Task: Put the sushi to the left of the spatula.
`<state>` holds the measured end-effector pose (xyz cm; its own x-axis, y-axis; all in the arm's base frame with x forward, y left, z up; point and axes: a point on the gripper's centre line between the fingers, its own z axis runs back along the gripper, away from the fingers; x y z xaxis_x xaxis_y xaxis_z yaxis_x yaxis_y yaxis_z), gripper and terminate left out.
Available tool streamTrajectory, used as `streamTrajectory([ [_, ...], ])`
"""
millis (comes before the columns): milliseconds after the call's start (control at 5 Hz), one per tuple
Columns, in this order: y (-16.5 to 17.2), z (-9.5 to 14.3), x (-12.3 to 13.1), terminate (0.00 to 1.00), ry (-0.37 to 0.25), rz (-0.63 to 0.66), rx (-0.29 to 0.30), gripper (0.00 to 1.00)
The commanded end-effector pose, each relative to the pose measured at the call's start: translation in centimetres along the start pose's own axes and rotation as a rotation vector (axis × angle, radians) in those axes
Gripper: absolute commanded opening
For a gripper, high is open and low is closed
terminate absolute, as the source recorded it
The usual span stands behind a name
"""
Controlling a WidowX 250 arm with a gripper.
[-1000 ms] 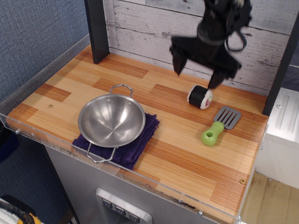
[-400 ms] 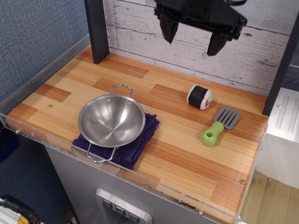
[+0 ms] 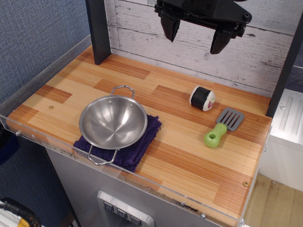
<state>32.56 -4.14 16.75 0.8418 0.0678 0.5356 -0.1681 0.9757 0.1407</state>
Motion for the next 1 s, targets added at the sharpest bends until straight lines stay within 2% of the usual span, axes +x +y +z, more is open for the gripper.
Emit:
streamTrajectory([
  [0,-0.03,1.38,-0.13,0.0,-0.034,0.008,-0.011,1.0],
  [600,-0.03,1.38,-0.13,0.0,-0.034,0.008,-0.011,1.0],
  [800,-0.03,1.38,-0.13,1.0,-0.034,0.008,-0.011,1.0],
])
